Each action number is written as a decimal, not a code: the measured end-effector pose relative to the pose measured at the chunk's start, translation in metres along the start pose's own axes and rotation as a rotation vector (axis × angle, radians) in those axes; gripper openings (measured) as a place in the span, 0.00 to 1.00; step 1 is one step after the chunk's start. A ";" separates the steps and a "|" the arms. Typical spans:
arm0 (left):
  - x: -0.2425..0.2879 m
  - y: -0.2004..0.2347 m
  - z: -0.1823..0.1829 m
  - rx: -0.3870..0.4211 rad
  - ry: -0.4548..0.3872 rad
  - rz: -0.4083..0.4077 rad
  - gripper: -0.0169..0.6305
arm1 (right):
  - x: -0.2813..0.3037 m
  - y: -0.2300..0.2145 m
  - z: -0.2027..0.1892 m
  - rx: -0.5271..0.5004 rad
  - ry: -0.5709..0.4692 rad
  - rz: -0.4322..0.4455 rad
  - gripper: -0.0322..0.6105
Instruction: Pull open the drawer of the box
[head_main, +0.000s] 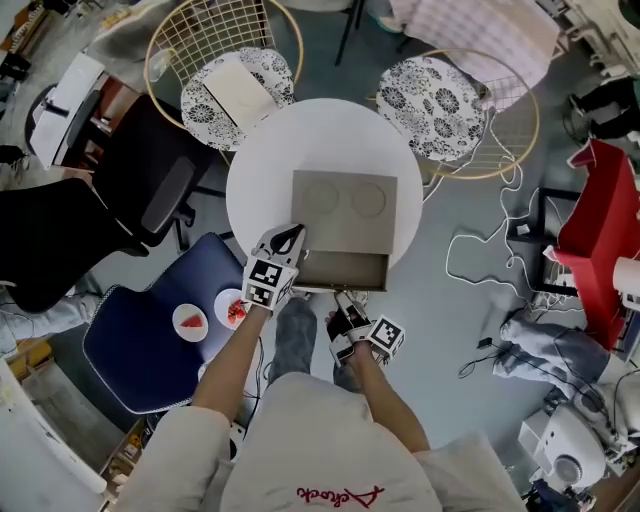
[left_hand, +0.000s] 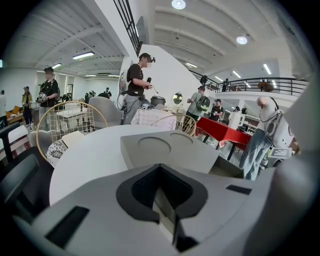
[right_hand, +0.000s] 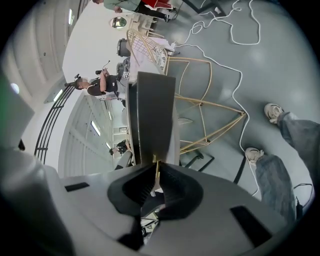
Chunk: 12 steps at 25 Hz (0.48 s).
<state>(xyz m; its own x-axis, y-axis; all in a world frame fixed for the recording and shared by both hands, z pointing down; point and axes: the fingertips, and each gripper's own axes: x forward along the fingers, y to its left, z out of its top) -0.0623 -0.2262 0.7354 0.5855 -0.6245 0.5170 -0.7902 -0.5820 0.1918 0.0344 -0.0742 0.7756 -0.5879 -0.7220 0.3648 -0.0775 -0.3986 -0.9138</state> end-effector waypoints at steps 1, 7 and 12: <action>0.000 0.000 0.000 0.002 0.000 0.000 0.04 | -0.004 -0.003 -0.003 0.003 0.001 -0.001 0.11; -0.001 0.001 -0.001 0.007 0.002 0.000 0.04 | -0.021 -0.017 -0.016 0.010 0.007 -0.023 0.11; 0.001 0.002 -0.002 0.007 0.004 0.001 0.04 | -0.025 -0.024 -0.016 0.028 -0.007 -0.031 0.11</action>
<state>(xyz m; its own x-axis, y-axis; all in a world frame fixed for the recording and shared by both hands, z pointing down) -0.0634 -0.2267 0.7378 0.5842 -0.6227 0.5206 -0.7894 -0.5851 0.1859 0.0377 -0.0376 0.7857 -0.5799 -0.7131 0.3938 -0.0729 -0.4360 -0.8970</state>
